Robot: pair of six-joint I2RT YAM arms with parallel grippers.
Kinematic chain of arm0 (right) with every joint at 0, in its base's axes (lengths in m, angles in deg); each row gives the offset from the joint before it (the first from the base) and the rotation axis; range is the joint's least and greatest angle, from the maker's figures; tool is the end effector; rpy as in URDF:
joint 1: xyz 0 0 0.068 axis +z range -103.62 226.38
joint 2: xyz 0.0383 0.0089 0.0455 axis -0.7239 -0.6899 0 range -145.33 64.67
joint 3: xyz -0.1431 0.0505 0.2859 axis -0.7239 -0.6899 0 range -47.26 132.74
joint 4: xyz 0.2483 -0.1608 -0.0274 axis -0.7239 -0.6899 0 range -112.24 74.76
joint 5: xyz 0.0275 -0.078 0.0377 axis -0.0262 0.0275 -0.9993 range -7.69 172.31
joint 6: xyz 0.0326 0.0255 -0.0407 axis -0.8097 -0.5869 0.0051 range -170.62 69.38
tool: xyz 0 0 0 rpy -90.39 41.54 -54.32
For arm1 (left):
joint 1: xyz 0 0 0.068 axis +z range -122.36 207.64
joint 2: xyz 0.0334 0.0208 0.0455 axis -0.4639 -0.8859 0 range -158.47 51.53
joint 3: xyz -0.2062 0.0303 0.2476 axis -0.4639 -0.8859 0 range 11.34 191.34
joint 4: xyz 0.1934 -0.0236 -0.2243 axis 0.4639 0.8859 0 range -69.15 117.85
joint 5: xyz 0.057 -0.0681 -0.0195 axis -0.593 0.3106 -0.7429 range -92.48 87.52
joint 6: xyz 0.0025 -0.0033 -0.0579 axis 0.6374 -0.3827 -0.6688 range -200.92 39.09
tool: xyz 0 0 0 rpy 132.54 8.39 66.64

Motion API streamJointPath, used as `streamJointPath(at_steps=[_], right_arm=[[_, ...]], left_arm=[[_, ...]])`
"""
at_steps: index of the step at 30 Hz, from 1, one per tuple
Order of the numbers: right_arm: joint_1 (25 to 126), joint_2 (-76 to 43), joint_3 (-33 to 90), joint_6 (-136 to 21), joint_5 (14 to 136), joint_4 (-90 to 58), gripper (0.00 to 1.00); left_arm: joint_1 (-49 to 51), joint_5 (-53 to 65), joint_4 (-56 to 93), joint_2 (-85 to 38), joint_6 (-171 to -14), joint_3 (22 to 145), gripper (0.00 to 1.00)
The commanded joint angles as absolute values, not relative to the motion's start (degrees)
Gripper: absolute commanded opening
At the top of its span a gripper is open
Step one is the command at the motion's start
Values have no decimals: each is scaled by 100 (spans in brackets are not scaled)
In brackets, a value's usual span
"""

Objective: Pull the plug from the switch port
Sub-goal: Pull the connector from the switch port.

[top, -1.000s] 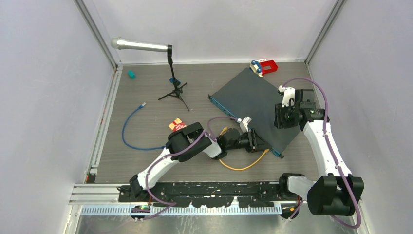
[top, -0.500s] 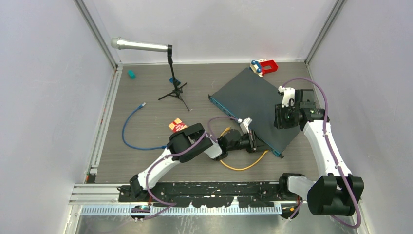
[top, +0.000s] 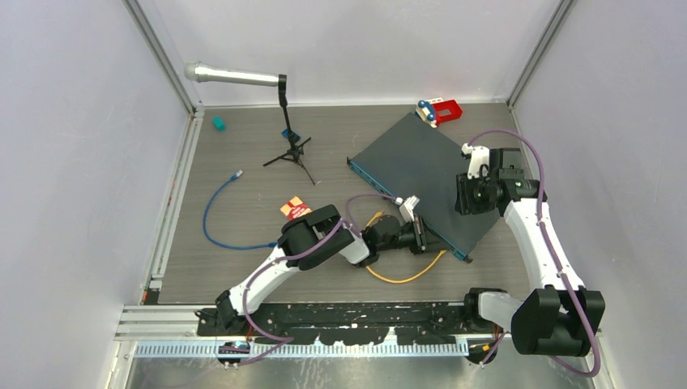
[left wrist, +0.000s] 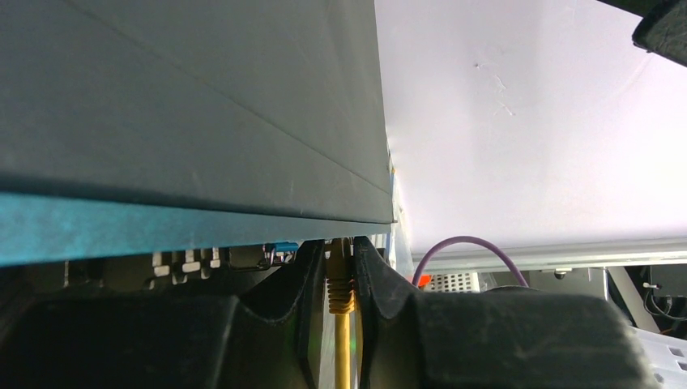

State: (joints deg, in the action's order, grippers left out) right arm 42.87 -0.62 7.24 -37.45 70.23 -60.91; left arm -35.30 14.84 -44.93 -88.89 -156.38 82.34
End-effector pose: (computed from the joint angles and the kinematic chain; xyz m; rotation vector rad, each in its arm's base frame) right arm 0.2402 -0.0060 0.3113 -0.2933 2.5137 0.1543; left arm 0.2314 -0.4800 0.0641 0.0689 2.1056 -1.9425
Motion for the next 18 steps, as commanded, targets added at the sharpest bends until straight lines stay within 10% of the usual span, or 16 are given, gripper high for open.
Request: streamJointPath(at_steps=[1,18], right_arm=[[4269,-29,703,-3621,6833,-6103,41],[4277,-642,512,-2880,6504,-6129,42]], left_arm=[[-3676,1661,-4008,-9056,-15927,7944,0],[-3673,1717,-4076,-8735,-15912,7565,0]])
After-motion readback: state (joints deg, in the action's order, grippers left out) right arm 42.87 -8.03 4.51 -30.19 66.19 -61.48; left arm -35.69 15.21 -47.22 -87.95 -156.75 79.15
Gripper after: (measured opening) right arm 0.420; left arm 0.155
